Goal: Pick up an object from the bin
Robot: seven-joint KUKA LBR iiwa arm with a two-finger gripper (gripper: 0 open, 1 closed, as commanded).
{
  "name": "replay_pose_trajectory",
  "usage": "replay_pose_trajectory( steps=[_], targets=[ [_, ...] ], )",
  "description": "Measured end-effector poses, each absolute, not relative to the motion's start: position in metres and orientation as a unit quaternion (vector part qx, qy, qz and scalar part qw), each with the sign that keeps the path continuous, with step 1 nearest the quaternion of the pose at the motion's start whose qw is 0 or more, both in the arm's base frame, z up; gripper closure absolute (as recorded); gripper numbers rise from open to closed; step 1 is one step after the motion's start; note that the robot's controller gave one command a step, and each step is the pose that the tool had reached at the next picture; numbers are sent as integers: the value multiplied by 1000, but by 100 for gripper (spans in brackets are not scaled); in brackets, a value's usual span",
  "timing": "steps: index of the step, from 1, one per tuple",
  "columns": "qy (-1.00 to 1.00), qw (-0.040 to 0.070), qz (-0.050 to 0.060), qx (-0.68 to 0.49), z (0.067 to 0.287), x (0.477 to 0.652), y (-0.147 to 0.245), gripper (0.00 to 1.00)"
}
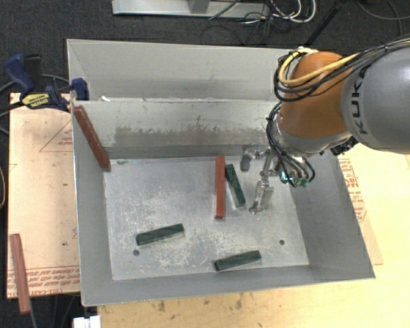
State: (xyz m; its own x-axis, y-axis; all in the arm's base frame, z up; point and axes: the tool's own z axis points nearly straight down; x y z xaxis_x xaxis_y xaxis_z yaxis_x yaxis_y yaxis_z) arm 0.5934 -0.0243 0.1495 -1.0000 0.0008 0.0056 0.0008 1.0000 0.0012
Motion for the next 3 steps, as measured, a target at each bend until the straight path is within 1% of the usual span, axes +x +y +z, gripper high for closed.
replay_pose_trajectory(
  steps=[1, 2, 3],
  targets=[
    [-1000, -2, -1, -7, 66, 653, -9, 0],
    [-988, -2, -1, 153, 71, 613, 41, 0],
    [-955, -4, 0, 298, 141, 589, 58, 0]
  ],
)
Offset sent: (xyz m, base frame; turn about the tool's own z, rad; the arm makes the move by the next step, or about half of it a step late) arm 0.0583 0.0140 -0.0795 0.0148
